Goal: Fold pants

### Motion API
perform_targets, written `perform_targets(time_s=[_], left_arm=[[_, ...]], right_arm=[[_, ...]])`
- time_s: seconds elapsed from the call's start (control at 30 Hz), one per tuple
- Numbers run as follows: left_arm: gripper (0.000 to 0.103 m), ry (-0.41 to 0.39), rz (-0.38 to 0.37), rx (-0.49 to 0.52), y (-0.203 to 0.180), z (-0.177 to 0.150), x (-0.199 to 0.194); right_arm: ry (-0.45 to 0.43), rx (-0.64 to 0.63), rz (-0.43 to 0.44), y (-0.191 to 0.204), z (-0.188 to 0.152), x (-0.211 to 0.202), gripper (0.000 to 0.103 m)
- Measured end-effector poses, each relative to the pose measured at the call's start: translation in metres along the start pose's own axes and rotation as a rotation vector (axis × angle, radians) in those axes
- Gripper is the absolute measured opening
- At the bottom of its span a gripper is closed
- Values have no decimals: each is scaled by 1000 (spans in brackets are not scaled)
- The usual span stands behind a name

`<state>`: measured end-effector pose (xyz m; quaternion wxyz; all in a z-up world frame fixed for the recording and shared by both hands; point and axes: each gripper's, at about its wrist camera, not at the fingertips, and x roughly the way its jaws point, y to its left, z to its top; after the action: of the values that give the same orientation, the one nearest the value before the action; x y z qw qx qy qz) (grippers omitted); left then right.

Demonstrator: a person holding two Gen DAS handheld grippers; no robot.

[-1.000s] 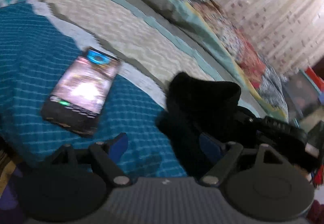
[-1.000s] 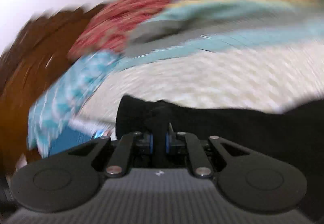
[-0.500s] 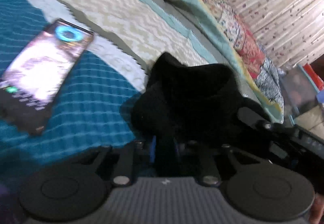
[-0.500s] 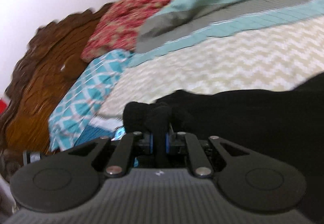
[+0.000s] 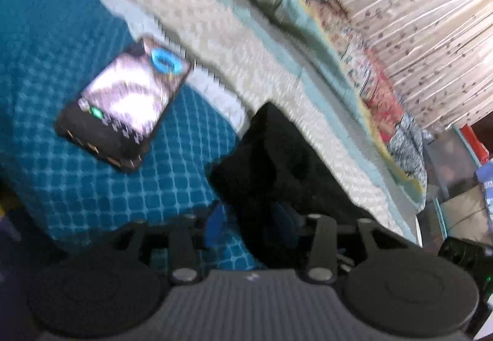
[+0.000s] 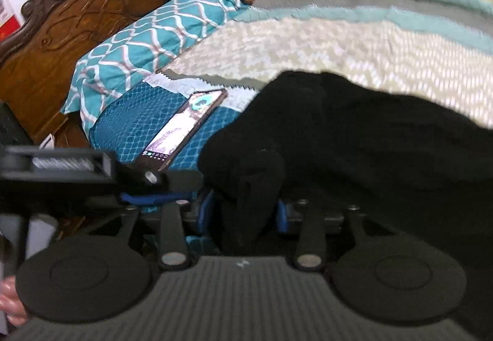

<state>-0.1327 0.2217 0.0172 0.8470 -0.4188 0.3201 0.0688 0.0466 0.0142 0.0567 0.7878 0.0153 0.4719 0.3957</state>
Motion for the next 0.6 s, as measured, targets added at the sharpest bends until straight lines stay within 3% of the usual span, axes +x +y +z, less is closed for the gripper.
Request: perform_targets(time_s=[0.23, 0.3, 0.4, 0.6], left_arm=[[39, -69, -39, 64, -23, 9, -17], [39, -50, -50, 90, -33, 9, -9], [39, -18, -58, 124, -46, 5, 4], [39, 11, -35, 234, -67, -7, 15]], right_arm=[[-126, -127, 23, 17, -5, -33, 52], [-93, -127, 33, 15, -7, -28, 54], [32, -132, 22, 12, -15, -3, 56], [-32, -92, 28, -3, -9, -25, 56]])
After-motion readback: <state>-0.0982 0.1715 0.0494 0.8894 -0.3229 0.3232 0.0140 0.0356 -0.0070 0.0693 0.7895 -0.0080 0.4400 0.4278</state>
